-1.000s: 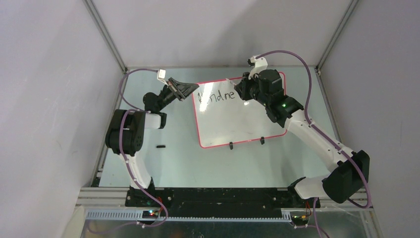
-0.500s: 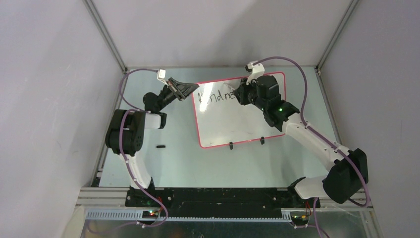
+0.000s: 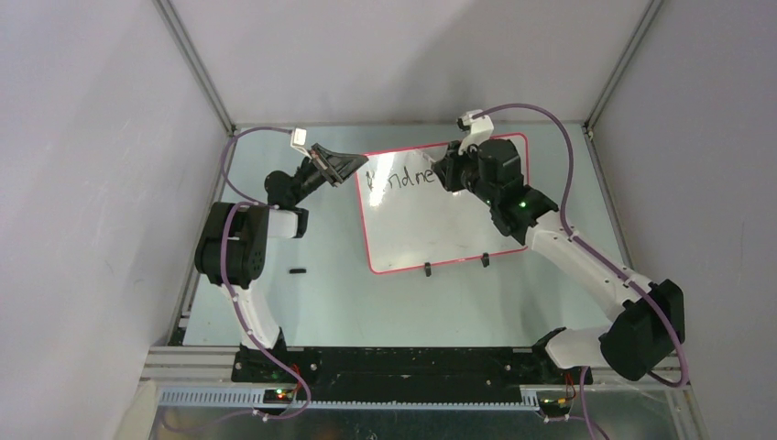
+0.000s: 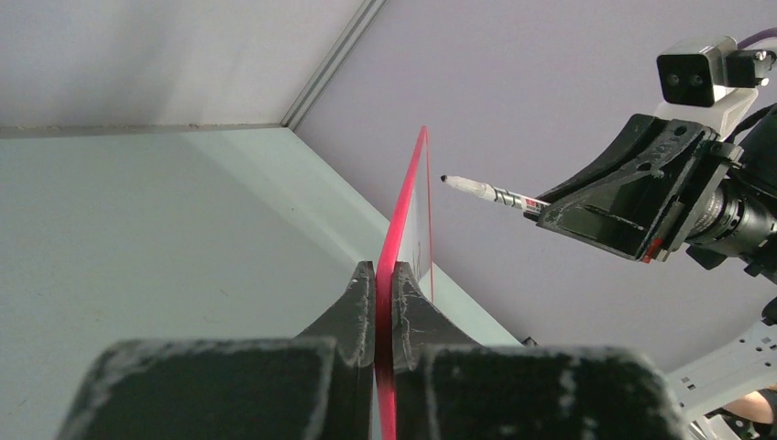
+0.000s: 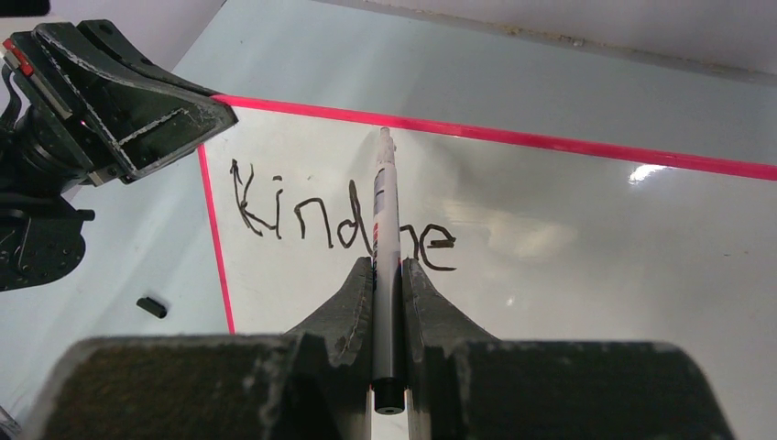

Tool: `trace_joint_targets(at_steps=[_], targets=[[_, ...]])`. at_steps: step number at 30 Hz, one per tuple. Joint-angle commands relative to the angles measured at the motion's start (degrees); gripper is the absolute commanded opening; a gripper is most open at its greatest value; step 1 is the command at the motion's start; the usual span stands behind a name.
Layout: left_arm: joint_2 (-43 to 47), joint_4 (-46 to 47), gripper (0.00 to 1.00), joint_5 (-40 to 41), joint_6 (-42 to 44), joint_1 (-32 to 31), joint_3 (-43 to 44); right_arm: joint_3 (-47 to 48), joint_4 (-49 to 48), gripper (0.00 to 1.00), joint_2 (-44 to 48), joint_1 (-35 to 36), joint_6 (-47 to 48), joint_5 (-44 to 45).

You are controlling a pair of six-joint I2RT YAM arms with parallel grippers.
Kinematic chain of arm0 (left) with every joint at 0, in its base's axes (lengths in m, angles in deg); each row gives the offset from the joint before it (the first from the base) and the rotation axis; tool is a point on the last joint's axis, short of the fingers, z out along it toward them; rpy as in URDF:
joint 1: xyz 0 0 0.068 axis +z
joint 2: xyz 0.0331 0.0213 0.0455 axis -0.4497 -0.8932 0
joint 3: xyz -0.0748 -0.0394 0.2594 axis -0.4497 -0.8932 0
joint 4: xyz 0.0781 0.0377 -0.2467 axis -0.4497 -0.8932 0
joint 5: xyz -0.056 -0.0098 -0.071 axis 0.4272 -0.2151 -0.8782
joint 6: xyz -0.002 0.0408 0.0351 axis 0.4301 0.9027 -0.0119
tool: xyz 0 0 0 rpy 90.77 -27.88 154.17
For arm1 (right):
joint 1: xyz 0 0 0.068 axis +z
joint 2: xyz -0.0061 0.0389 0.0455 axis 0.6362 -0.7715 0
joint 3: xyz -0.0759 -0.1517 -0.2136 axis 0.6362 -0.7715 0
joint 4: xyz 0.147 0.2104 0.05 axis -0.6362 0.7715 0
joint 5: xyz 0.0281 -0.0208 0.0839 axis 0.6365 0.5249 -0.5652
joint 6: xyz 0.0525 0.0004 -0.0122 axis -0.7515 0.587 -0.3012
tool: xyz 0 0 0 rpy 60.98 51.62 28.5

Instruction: Write a sentence on the whiteboard

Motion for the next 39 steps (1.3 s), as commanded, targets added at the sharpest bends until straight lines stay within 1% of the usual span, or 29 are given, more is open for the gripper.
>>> trace_joint_targets(at_steps=[1,5,8,11,15,19,25,39], targets=[[0.2,2.7,0.00,-0.4,3.0,-0.3,1.6,0.5,0.4,0.00,2.6,0.3,0.1,0.4],[0.3,2.7,0.00,-0.3,3.0,-0.4,1.5,0.7,3.6,0.00,4.6,0.1,-2.1,0.7],[0.3,2.7,0.00,-0.4,3.0,-0.4,1.5,3.9,8.8,0.00,4.6,0.5,-3.2,0.8],[0.3,2.6,0.00,-0.3,3.0,-0.4,1.5,7.3,14.5,0.00,2.3,1.7,-3.3,3.4],[0.4,2.6,0.00,-0.3,3.2,-0.4,1.4,7.5,18.2,0.00,1.7,2.9,-3.6,7.1],[0.5,2.6,0.00,-0.3,3.4,-0.3,1.5,5.2,17.7,0.00,3.6,3.9,-3.5,9.4],[0.6,2.7,0.00,-0.4,3.5,-0.3,1.3,4.9,18.8,0.00,4.5,3.3,-3.2,11.8],[0.7,2.6,0.00,-0.5,3.6,-0.2,1.3,4.9,20.2,0.00,3.5,2.2,-3.0,12.4]])
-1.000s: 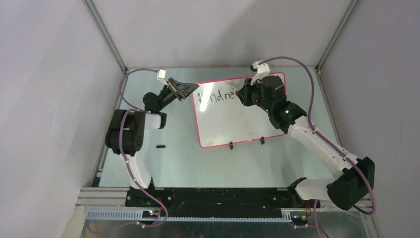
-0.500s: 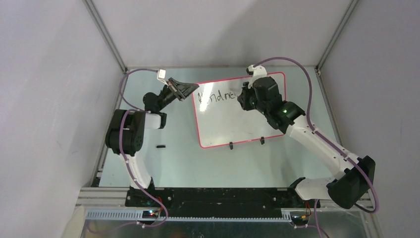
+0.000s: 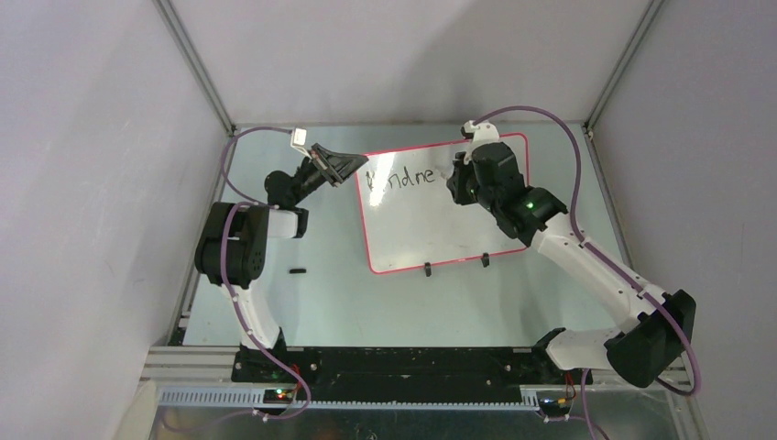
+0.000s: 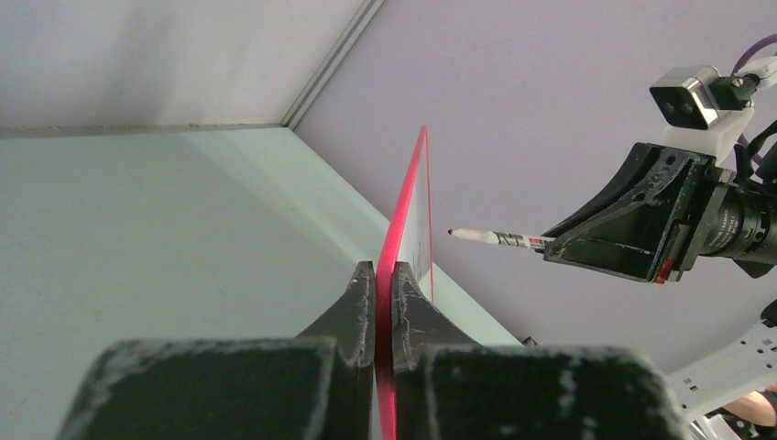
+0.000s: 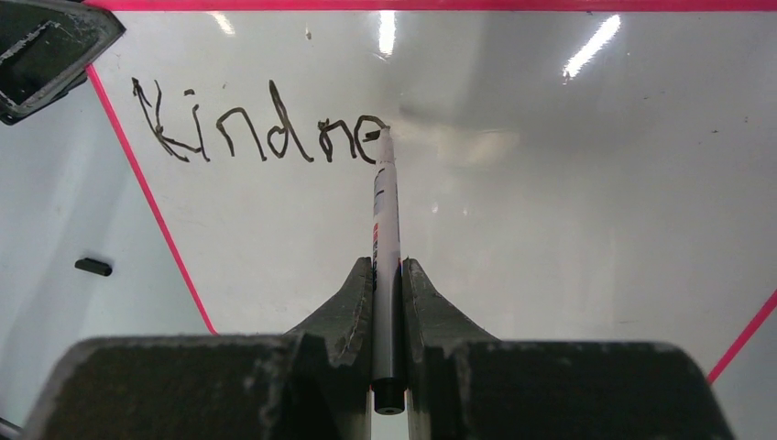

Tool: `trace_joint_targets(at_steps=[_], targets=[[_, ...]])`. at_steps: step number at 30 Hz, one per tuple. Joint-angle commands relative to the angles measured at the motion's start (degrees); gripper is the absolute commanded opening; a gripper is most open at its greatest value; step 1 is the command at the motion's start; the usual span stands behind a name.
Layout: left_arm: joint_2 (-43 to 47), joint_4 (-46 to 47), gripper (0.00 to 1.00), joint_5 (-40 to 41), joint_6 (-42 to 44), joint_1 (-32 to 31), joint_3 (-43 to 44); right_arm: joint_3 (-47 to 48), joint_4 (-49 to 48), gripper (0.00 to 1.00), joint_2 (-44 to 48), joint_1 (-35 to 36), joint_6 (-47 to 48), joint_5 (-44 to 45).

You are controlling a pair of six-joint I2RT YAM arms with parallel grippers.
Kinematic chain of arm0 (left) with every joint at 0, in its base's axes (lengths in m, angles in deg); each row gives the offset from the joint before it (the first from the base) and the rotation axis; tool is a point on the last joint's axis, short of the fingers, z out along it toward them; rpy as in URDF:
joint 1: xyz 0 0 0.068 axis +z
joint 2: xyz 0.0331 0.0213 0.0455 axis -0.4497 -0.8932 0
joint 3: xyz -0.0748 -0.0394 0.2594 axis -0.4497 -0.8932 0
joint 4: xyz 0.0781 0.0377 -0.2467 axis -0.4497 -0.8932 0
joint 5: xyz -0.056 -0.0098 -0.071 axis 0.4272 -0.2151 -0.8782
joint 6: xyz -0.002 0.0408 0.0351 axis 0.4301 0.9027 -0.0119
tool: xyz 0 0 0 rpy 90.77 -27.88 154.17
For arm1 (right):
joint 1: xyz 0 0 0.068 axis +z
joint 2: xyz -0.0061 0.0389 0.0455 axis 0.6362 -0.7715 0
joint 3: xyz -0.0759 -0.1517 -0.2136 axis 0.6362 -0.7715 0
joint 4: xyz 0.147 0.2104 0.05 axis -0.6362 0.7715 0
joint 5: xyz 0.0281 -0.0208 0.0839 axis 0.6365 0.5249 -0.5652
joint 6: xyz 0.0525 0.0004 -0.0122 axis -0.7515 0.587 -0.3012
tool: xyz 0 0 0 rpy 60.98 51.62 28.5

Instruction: Write a sentence on the whiteboard

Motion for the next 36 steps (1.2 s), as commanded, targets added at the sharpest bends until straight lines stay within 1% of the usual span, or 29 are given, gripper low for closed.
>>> trace_joint_targets(at_steps=[1,21,36], targets=[[0.7,2.6,0.00,-0.5,3.6,-0.3,1.3,0.1,0.0,0.00,0.8,-0.7,0.2,1.6],[0.8,2.6,0.00,-0.6,3.5,-0.3,1.2,0.1,-1.9,0.00,-2.4,-1.6,0.5,0.5],[0.8,2.6,0.00,-0.8,3.6,-0.2,1.1,0.0,-2.9,0.00,-3.7,-1.4,0.4,3.1]])
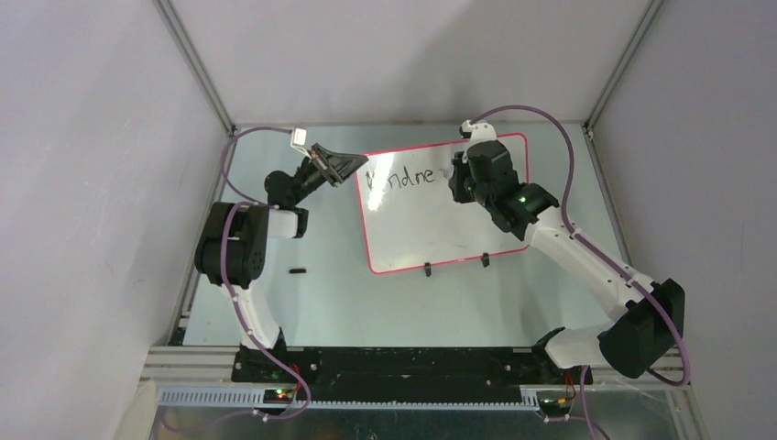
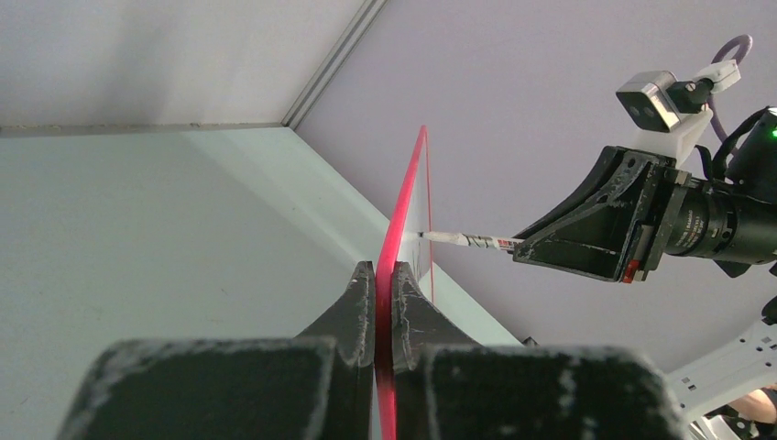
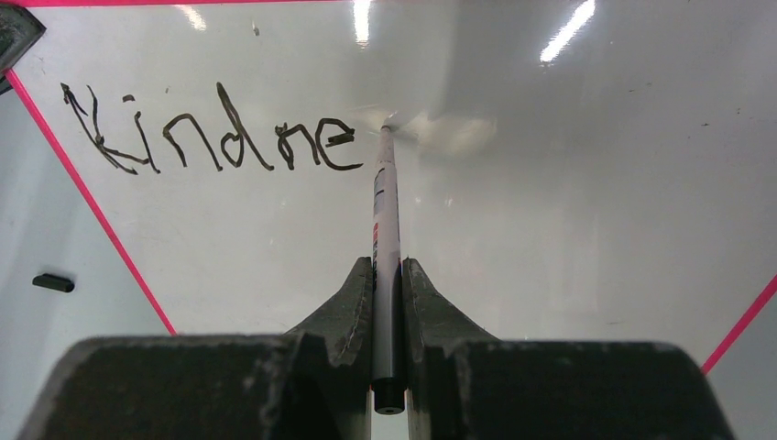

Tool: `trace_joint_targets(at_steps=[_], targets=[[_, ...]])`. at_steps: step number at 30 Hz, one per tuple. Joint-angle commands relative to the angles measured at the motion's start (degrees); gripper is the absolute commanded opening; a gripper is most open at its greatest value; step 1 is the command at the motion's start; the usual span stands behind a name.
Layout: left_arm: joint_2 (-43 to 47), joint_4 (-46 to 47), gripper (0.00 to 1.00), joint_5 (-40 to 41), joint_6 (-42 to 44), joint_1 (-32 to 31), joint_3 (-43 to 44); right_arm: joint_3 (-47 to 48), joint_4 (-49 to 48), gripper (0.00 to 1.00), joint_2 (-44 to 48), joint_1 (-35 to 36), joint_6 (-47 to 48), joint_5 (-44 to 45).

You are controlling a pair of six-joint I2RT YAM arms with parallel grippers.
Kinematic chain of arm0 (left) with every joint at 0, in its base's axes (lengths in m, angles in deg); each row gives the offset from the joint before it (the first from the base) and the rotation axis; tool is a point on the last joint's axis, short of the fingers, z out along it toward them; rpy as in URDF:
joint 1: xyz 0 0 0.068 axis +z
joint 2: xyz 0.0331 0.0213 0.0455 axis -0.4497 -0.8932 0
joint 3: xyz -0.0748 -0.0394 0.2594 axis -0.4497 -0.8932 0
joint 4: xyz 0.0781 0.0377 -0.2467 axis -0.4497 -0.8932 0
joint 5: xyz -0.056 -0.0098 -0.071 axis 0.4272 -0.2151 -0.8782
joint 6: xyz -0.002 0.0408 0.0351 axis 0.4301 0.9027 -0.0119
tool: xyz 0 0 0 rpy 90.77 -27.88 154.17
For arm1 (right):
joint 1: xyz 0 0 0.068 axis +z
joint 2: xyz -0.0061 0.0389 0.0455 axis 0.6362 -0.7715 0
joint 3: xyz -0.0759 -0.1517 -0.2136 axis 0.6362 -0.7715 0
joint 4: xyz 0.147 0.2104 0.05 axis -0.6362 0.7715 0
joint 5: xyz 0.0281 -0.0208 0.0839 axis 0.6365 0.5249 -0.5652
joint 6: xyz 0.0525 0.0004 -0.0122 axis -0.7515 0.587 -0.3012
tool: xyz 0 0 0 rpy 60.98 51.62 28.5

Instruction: Write a sentence on the whiteboard

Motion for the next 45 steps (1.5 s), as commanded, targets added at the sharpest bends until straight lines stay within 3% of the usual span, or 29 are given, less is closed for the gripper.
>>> trace_joint_targets(at_steps=[1,25,45], targets=[[0.9,2.7,0.00,-0.8,3.5,-0.3,1.1,0.1,-2.6,0.00,-0.6,0.2,0.3,2.1],[1.0,2.8,0.00,-0.9,3.7,-0.3,0.9,0.1,-2.1,0.00,-0.9,1.3,1.6,-1.8],[1.1,2.7,0.00,-0.8,3.8,-0.3,0.9,0.1,3.5,0.00,1.0,0.7,0.7,2.7]])
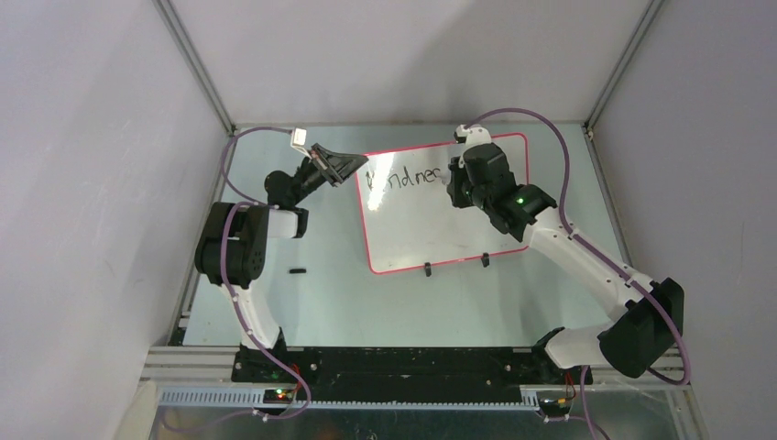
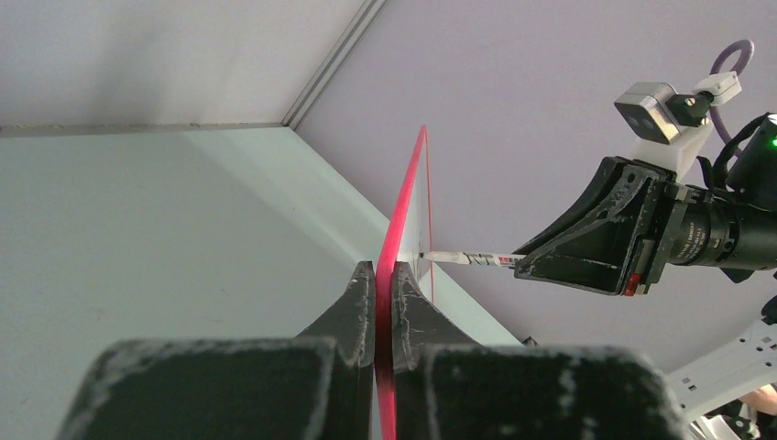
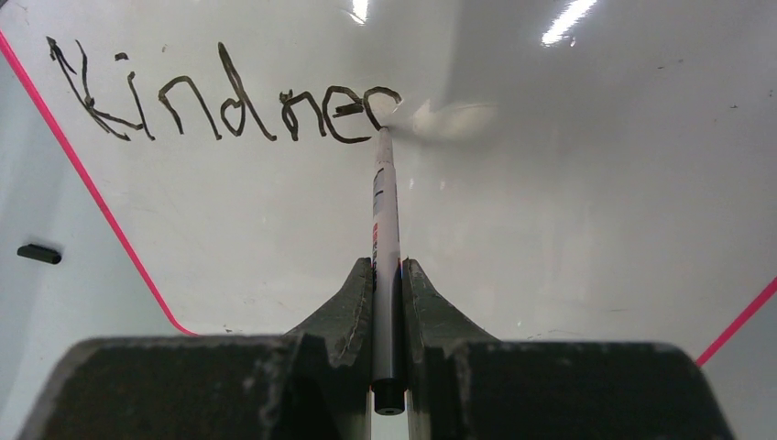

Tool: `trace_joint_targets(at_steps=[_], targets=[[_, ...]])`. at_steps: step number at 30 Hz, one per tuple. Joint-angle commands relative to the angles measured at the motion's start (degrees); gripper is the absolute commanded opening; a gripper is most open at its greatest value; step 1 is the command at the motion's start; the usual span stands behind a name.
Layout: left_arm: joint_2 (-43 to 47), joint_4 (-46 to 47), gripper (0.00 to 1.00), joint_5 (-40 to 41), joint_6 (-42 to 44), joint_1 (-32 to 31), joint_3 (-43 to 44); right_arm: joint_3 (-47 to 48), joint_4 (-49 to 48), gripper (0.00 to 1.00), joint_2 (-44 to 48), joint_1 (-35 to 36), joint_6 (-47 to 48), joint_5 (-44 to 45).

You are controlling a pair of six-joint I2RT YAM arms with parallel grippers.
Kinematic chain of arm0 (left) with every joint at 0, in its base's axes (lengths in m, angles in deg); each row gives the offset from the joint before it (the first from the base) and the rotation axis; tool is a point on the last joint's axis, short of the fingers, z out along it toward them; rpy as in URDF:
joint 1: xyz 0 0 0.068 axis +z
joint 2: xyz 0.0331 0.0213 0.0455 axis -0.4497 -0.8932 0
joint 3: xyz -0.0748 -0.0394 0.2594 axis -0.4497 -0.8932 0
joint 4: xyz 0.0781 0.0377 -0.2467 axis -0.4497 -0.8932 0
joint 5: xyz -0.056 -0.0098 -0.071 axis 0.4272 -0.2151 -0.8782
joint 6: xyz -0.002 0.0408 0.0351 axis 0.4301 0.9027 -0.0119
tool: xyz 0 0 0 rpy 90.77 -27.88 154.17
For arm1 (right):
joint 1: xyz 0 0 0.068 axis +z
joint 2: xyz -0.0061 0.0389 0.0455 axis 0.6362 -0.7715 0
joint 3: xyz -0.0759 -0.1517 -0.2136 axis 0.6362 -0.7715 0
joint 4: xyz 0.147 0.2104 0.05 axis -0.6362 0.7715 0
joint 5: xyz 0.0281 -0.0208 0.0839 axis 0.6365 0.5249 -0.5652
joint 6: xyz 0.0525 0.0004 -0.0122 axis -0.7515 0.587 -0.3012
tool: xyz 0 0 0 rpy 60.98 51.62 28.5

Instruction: Write a sentence on the whiteboard

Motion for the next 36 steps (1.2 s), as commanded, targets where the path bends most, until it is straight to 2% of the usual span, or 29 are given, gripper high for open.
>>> trace_joint_targets(at_steps=[1,8,30,36], targets=[[1.1,2.8,0.00,-0.8,3.8,-0.3,0.9,0.1,1.3,0.00,1.1,-0.3,-0.5,3.6],[1.1,2.8,0.00,-0.9,3.8,-0.3,0.9,0.0,2.5,0.00,1.3,-0.3,-0.6,4.0],[1.3,2.8,0.00,-0.9,3.8,-0.3,0.9,0.5,1.1,0.00,-0.6,1.7,2.6,-2.4],[1.3,2.8,0.00,-0.9,3.9,-0.3,0.8,-0.6,0.3,0.00,3.3,2.1,2.1,-0.6]])
